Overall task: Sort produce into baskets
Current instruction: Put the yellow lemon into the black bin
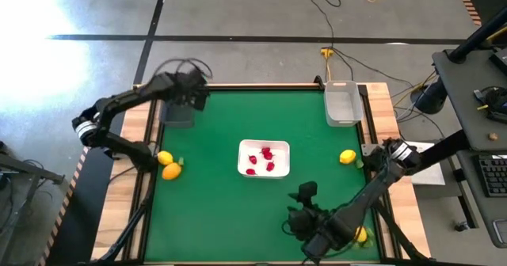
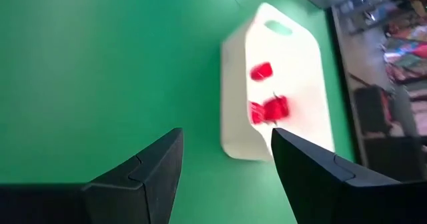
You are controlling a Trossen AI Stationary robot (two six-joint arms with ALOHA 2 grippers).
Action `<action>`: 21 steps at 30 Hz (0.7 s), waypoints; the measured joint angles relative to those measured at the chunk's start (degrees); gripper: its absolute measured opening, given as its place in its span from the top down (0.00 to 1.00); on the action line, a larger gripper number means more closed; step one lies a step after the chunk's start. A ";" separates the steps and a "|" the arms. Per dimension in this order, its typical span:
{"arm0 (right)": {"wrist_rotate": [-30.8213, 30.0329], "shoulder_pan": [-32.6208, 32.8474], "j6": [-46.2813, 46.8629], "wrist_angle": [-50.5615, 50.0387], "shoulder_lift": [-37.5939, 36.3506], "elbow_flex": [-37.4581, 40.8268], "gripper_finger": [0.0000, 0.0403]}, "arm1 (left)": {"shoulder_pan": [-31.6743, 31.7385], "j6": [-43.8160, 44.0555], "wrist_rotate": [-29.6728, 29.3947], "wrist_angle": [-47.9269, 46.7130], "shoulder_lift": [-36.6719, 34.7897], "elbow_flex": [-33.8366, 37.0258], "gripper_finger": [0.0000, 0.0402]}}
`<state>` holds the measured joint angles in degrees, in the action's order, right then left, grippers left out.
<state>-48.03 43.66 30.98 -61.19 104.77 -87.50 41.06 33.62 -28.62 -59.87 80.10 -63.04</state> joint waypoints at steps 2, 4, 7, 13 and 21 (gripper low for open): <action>0.03 -1.29 0.07 -2.02 0.00 0.00 0.45 | 5.60 -2.59 2.59 3.81 1.25 1.49 0.37; 0.04 -2.49 0.69 -4.13 0.00 0.00 0.45 | 9.66 -3.90 4.57 5.37 2.99 1.96 0.37; 0.37 -3.98 1.90 -7.14 -0.22 0.02 0.45 | 13.14 -6.30 5.95 6.79 5.81 1.96 0.37; 0.45 -5.75 2.13 -9.11 -1.25 0.02 0.45 | 15.93 -9.39 7.18 9.31 12.16 1.31 0.37; 0.18 -6.21 1.09 -10.78 -4.45 0.02 0.45 | 17.34 -10.93 7.71 9.41 20.57 -2.79 0.37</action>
<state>-47.85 37.45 32.07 -71.97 100.32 -87.48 58.40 22.69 -20.91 -50.47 100.67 -65.83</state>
